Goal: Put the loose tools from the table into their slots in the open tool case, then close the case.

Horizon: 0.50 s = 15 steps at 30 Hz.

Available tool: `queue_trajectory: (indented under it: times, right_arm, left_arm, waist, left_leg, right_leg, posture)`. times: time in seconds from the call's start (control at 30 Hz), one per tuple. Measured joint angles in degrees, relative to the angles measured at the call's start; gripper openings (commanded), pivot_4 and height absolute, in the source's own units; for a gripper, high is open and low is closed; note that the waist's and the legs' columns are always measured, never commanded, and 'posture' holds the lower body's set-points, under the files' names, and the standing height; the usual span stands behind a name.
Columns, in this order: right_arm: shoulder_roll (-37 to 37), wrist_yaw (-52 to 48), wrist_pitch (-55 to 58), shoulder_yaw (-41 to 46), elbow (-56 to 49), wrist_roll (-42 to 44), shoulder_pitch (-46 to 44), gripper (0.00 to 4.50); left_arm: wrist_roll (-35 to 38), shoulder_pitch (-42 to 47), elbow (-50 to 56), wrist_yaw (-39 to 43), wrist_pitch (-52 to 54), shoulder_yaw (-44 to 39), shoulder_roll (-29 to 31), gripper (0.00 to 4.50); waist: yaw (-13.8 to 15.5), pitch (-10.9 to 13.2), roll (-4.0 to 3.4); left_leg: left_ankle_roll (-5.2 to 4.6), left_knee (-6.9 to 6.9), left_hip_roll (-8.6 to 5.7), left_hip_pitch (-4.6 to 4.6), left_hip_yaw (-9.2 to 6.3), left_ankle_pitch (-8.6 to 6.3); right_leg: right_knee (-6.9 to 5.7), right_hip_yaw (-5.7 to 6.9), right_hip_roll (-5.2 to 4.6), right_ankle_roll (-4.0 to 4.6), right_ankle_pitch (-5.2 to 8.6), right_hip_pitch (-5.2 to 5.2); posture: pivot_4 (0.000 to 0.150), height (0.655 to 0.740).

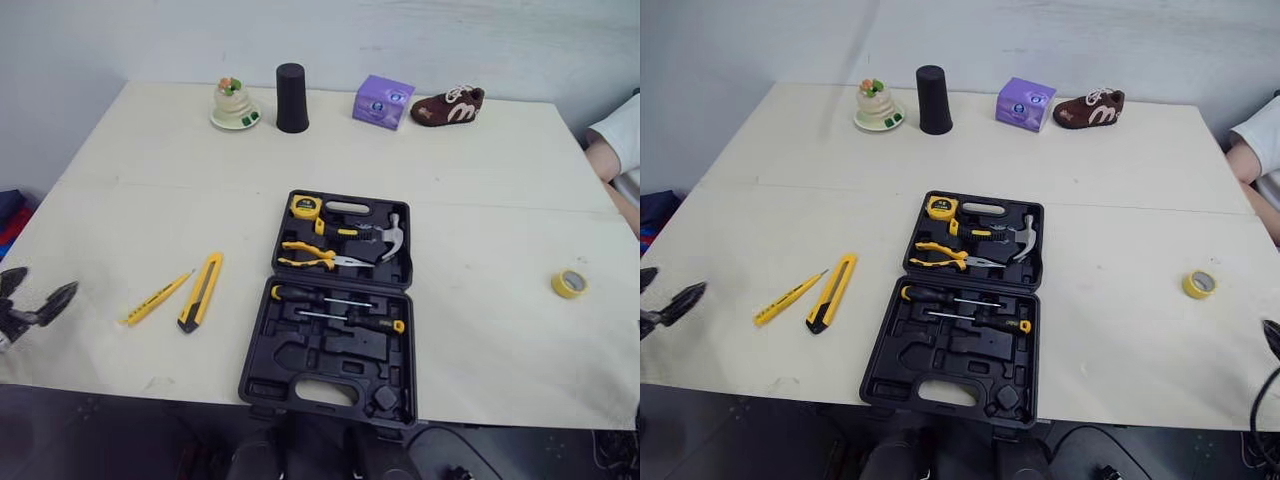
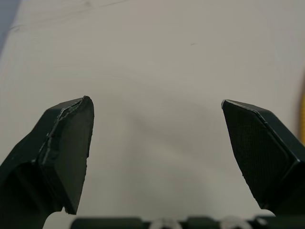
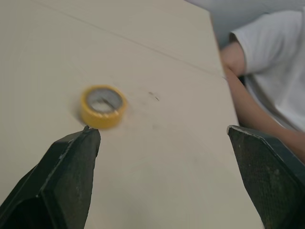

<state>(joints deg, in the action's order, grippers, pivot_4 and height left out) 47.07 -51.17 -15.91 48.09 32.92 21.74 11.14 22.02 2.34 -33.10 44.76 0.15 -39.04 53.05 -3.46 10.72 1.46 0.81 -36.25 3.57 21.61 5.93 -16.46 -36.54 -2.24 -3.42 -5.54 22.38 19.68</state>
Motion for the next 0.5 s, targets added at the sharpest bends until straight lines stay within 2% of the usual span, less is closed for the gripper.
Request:
queue_trajectory:
  times: [0.07, 0.27, 0.37, 0.5]
  right_arm:
    - [0.0, 0.5, -2.7, 0.3, 3.0, -0.3, 1.6, 4.44]
    - [-0.1, -0.3, -5.9, 0.3, 7.4, 0.1, 4.2, 4.44]
    - [-1.4, -2.6, -2.6, -1.6, 1.2, 3.3, 2.6, 4.44]
    - [-4.2, -6.1, 4.9, -6.0, -12.9, 9.3, 2.9, 4.44]
  left_arm:
    - [-0.4, -1.0, -1.6, -1.3, -0.3, -1.4, 1.5, 4.50]
    - [-0.8, -3.2, -2.2, -1.7, -0.4, -1.7, 2.1, 4.50]
    - [-0.8, -3.0, -2.2, -2.1, -0.8, -1.9, 2.2, 4.50]
    - [-0.7, -2.4, -0.9, -4.0, -1.7, -2.4, 1.8, 4.50]
  waist:
    - [-0.1, 0.0, 0.02]
    - [-0.2, 0.0, 0.02]
    - [-1.0, 0.0, 0.06]
    - [-1.3, 0.0, 0.05]
  left_leg:
    - [0.01, 0.22, -0.01, -0.39, 0.20, 0.00]
    - [0.04, 0.24, 0.01, -0.46, 0.31, -0.01]
    - [0.30, 0.21, 0.01, -0.47, 0.30, -0.13]
    - [0.11, 0.24, 0.02, -0.44, 0.28, -0.01]
  right_leg:
    - [0.05, -0.19, -0.01, 0.02, 0.01, -0.23]
    - [-0.01, -0.30, -0.03, 0.02, 0.01, -0.20]
    - [-0.10, -0.31, -0.04, 0.02, 0.00, -0.21]
    - [-0.18, -0.30, -0.03, 0.02, 0.00, -0.14]
  posture:
    - [0.150, 0.7400]
    - [0.150, 0.7400]
    - [0.150, 0.7400]
    - [0.150, 0.7400]
